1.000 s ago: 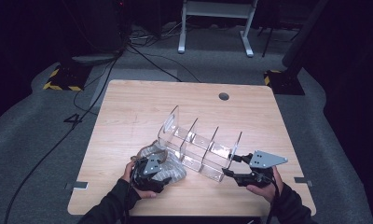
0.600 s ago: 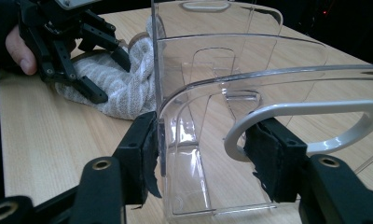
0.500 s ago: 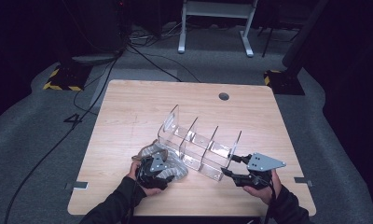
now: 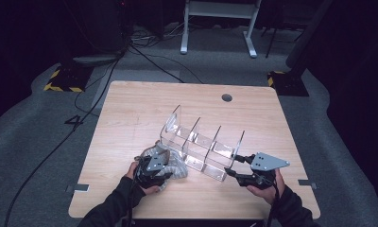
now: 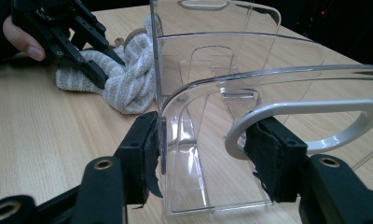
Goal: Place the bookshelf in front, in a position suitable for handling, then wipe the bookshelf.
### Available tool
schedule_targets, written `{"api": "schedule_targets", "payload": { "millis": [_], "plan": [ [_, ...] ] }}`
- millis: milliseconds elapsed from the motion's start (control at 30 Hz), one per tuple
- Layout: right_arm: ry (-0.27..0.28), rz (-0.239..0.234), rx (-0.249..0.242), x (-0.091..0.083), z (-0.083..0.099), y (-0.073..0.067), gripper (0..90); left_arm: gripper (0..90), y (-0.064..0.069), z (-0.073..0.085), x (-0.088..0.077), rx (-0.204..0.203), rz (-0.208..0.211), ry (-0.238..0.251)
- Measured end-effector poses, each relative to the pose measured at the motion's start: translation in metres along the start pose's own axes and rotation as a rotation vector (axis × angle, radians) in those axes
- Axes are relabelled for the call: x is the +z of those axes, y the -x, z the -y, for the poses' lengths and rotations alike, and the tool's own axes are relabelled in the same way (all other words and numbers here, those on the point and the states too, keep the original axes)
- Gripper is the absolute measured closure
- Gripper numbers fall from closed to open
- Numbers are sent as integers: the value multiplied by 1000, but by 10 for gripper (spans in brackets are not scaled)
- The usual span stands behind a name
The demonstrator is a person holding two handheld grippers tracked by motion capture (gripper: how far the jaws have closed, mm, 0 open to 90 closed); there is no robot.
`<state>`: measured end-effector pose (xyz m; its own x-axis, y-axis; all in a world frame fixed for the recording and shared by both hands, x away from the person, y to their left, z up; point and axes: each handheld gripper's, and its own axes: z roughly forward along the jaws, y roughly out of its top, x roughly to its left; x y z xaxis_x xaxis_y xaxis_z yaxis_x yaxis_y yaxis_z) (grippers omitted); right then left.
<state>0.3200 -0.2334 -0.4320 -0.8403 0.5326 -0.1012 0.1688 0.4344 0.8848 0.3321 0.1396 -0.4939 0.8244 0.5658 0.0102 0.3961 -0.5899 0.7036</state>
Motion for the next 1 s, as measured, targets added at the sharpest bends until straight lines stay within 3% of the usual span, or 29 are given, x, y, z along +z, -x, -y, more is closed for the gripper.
{"api": "schedule_targets", "payload": {
  "millis": [200, 433, 633, 1000],
  "plan": [
    [0, -8, 3, 1, 0, 3, 458, 663, 3, 1, -2, 23, -5, 0],
    [0, -4, 0, 2, -1, 5, 457, 688, 3, 1, -5, 20, -5, 6],
    [1, -4, 8, 3, -1, 5, 456, 686, -2, 1, -16, -13, -7, 51],
    [-5, -18, 7, 3, -2, 6, 459, 685, -15, -10, -44, -48, -84, 167]
  ]
}}
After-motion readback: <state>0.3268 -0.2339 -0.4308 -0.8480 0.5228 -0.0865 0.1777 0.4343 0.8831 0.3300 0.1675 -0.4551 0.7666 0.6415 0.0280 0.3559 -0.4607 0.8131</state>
